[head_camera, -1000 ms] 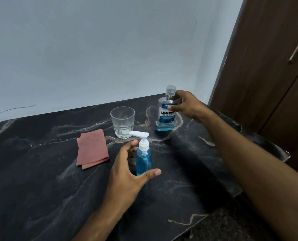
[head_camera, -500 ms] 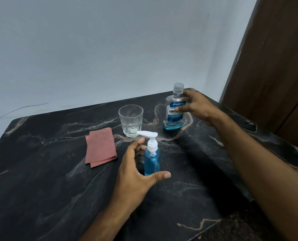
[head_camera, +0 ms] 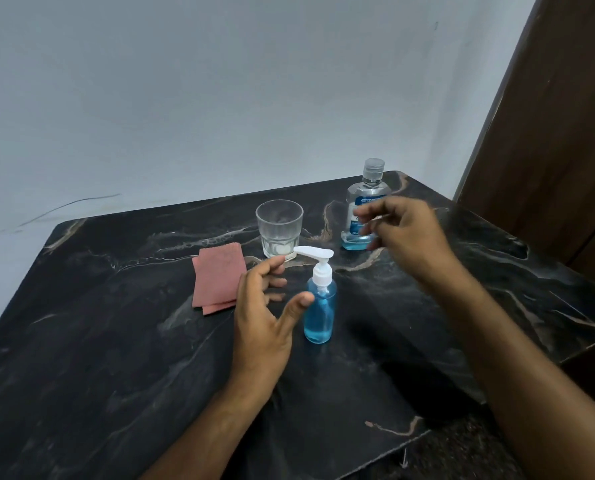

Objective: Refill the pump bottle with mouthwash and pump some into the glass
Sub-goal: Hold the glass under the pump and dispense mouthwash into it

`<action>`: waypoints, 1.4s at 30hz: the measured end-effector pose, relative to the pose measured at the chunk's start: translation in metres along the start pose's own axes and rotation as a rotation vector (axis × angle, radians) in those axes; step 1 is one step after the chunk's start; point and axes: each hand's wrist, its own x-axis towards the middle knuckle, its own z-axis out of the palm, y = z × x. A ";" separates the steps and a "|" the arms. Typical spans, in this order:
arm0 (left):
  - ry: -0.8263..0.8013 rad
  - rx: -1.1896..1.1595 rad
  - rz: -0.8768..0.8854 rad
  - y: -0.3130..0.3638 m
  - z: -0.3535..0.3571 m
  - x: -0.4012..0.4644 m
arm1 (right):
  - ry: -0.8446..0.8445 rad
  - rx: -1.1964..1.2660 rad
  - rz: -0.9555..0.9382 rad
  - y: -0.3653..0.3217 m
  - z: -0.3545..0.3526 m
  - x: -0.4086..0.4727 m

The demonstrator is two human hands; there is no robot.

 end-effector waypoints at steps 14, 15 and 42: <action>0.051 0.082 -0.269 -0.009 -0.003 0.023 | -0.193 -0.027 -0.064 0.025 0.059 -0.082; 0.043 0.097 -0.271 -0.008 -0.003 0.027 | -0.165 -0.044 -0.083 0.026 0.062 -0.082; 0.107 0.245 -0.205 -0.022 0.026 0.103 | 0.032 0.030 -0.100 0.038 0.046 -0.089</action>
